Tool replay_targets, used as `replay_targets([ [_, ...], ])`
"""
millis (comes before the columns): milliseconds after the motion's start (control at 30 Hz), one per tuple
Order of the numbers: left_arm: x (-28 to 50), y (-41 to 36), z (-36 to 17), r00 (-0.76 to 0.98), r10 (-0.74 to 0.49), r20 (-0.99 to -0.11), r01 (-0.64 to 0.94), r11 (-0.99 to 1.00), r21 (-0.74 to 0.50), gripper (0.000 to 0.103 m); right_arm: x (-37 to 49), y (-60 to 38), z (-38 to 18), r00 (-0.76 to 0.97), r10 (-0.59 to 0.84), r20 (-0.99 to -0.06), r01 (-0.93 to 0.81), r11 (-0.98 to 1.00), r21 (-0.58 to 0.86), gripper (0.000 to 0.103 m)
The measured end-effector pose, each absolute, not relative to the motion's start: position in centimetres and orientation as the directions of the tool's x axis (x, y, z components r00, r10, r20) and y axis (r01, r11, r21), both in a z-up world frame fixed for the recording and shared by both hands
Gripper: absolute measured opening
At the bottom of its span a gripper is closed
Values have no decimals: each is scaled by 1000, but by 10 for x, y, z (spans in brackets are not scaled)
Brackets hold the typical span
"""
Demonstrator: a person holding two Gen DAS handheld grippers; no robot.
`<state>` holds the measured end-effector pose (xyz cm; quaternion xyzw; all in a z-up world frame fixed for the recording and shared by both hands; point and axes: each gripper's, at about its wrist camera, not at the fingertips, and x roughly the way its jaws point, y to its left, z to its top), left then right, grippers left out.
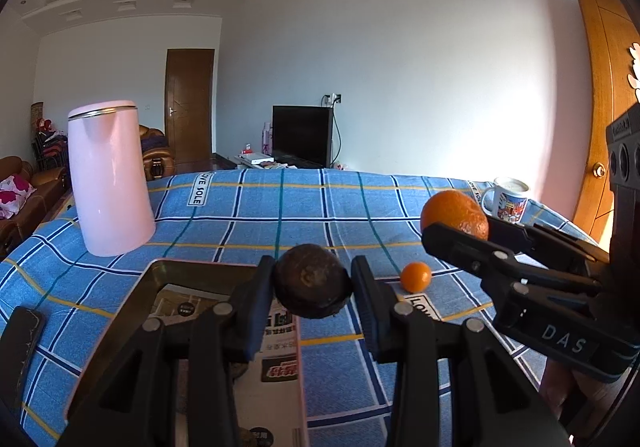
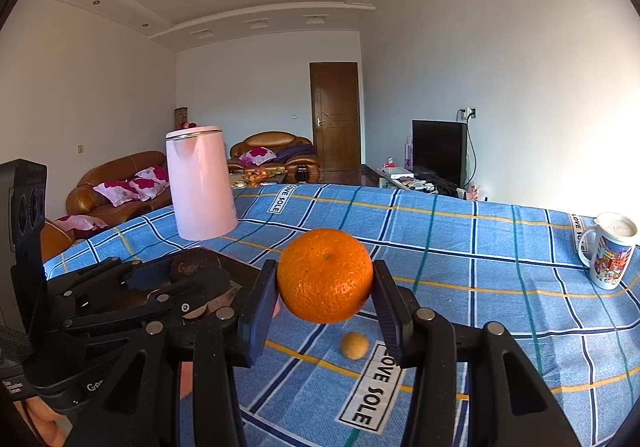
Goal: Organize fruits
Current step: 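Carry the dark fruit and orange over the tin box, then open both tools to drop the dark fruit and orange into the tin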
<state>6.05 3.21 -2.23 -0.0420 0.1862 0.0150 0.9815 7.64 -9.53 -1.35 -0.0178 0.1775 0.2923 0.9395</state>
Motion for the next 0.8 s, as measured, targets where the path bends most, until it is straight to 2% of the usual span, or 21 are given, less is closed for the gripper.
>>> replay_targets([
  [367, 65, 88, -21, 905, 92, -414, -146, 984, -101, 40, 87, -42, -21, 697, 593, -403, -631, 774, 48, 48],
  [800, 82, 126, -34, 853, 115, -508, -190, 977, -98, 40, 107, 8, -36, 621, 609, -493, -679, 732, 48, 48],
])
